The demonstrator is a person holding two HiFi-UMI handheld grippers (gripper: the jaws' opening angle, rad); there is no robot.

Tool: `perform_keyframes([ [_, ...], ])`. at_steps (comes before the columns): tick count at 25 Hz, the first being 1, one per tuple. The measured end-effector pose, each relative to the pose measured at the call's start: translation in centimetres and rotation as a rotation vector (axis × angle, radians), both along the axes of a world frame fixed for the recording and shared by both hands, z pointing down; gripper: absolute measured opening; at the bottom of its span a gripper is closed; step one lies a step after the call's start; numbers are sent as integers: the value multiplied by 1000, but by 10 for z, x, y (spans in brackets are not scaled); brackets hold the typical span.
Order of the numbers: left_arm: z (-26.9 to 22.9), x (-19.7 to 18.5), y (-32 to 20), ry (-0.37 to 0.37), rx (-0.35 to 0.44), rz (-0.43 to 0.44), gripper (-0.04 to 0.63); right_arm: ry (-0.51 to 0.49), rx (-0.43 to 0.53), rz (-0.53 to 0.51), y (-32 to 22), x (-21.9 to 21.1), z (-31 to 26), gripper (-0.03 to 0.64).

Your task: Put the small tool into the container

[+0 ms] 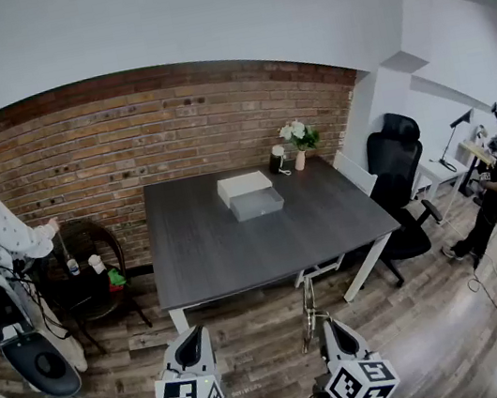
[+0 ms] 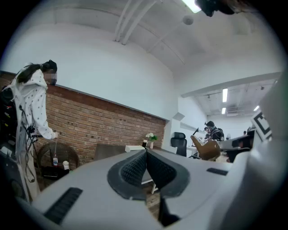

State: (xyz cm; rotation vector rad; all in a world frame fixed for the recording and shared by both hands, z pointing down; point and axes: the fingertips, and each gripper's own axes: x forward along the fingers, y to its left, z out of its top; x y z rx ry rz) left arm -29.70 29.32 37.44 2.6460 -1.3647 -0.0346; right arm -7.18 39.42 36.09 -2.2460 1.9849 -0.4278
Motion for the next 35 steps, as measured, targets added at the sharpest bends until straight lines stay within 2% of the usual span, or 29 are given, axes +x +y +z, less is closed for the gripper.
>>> perform_keyframes([
  [8, 2, 5, 1, -6, 1, -6, 5, 18, -4, -12, -1, 4, 1, 9],
  [17, 1, 13, -7, -14, 6, -34, 5, -44, -21, -40, -8, 18, 13, 9],
  [24, 8, 41, -15, -10, -6, -64, 5, -50, -33, -75, -19, 49, 18, 9],
  [35, 16, 79, -43, -21, -9, -54, 5, -55, -34, -86, -54, 80, 27, 9],
])
